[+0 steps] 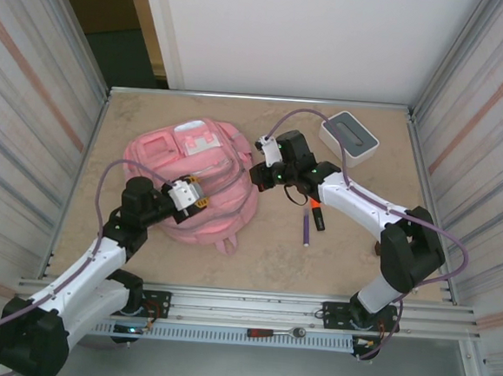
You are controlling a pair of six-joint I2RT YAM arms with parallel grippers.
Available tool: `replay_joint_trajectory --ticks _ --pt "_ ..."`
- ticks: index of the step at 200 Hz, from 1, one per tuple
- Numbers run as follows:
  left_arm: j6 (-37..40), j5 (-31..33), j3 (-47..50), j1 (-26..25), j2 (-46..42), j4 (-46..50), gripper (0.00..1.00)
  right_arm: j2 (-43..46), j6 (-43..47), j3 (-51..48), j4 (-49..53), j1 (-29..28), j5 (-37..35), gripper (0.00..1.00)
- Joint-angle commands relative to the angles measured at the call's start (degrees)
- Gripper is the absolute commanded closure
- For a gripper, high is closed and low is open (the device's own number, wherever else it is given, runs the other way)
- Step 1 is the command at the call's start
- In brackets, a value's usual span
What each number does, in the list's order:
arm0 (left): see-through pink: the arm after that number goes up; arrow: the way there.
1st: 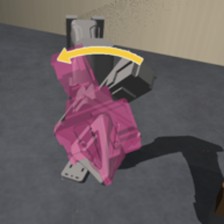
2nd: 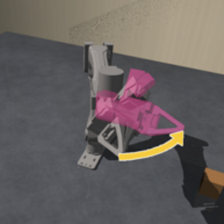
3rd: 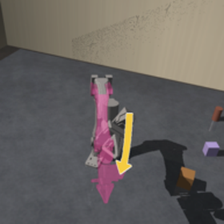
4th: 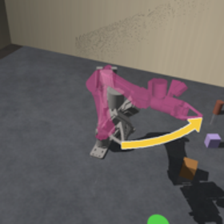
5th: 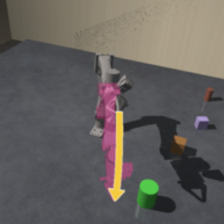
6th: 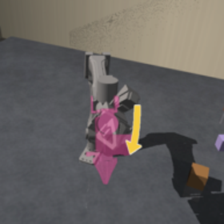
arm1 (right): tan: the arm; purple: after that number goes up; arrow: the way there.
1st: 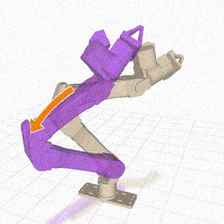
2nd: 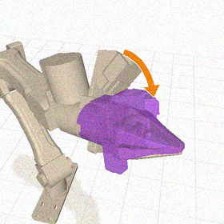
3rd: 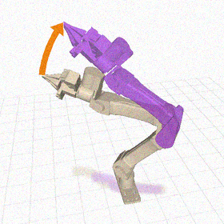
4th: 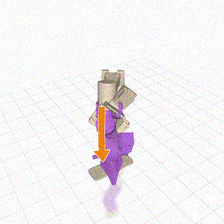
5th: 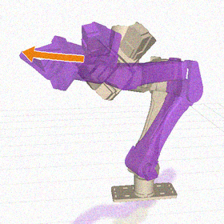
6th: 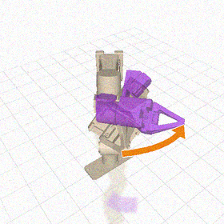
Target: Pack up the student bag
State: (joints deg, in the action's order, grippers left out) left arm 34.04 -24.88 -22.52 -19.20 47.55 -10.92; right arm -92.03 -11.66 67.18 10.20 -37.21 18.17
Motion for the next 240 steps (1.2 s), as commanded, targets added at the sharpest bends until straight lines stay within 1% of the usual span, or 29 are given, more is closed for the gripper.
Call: replay_joint_trajectory --ticks 1,19,48,63,83,105,116,131,174,190,210,240 --pt "-0.6 7.2 -3.4 -5.0 0.3 0.3 0.35 0.8 -2.3 0.4 -4.9 0.3 2.7 1.00" --pt "1.6 13.7 -5.8 -11.1 2.0 2.0 0.30 1.6 -2.4 0.1 -5.1 -0.3 2.9 1.00" --pt "4.1 21.0 -11.0 -17.4 9.1 5.0 0.29 3.2 -3.2 -0.5 -5.4 -1.0 3.6 1.00" --pt "5.0 23.2 -13.3 -18.5 13.0 5.5 0.30 4.0 -3.4 -0.8 -5.5 -1.5 3.9 1.00" --pt "5.7 24.5 -15.3 -18.7 16.8 6.1 0.38 5.0 -3.8 -1.6 -5.8 -2.0 4.2 1.00" --pt "6.8 25.4 -15.8 -18.4 18.5 5.8 0.45 5.5 -4.1 -2.5 -6.1 -2.1 4.5 1.00" --pt "7.0 25.2 -15.8 -17.9 18.9 5.9 0.48 5.7 -4.1 -2.7 -6.2 -2.0 4.6 1.00" --pt "7.2 24.7 -16.0 -17.1 19.1 6.8 0.55 5.9 -4.1 -3.0 -6.4 -2.0 4.8 1.00" --pt "7.8 23.6 -15.5 -14.0 17.6 9.3 0.82 5.7 -3.8 -3.3 -6.5 -2.0 4.8 1.00" --pt "7.7 22.4 -14.9 -13.0 16.4 9.2 0.94 5.6 -3.7 -3.5 -6.6 -2.0 4.7 1.00" --pt "7.3 18.3 -13.6 -11.3 14.1 8.3 0.99 5.2 -3.1 -3.3 -6.0 -2.0 3.6 1.00" --pt "5.6 10.4 -10.2 -7.7 9.2 5.5 1.00 4.3 -0.4 -2.6 -3.3 -1.4 -1.1 1.00"
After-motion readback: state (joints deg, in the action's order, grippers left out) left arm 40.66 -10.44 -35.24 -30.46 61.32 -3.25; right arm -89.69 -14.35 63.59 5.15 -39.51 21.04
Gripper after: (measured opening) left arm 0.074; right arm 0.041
